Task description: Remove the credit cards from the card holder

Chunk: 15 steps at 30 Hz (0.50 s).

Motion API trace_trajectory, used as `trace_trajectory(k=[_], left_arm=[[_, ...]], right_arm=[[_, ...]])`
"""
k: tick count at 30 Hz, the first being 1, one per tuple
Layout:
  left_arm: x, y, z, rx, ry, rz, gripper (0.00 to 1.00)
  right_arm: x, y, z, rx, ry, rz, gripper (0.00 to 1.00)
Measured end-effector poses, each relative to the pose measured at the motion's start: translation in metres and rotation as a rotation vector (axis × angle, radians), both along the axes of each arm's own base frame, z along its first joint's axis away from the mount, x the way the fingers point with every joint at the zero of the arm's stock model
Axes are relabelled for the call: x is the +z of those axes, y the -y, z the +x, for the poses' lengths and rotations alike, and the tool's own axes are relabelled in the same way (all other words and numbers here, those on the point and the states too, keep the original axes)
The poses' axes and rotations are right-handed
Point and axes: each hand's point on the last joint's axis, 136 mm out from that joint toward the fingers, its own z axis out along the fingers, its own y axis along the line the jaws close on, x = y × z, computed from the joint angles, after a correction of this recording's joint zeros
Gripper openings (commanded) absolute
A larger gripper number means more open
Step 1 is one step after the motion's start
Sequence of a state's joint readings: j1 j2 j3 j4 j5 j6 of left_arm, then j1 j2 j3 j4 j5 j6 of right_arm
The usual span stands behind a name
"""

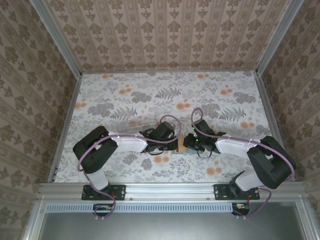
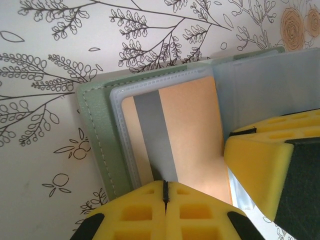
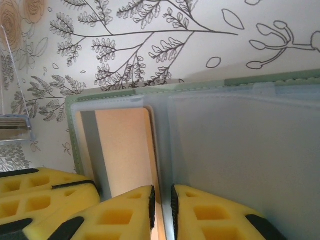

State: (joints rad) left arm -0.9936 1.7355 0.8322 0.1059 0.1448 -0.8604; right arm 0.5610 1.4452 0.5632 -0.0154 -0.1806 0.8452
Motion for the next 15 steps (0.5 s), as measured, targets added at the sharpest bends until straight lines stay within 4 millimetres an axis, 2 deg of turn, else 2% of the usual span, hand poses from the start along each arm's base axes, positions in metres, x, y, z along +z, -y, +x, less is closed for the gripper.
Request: trace_trajectory(k=[15], left_arm=[[-0.0002, 0.0011, 0.0005, -0.001, -0.003, 0.003, 0.05]], right_arm=[[-0.0016, -0.0045, -0.0003, -0.005, -0.016, 0.085, 0.17]])
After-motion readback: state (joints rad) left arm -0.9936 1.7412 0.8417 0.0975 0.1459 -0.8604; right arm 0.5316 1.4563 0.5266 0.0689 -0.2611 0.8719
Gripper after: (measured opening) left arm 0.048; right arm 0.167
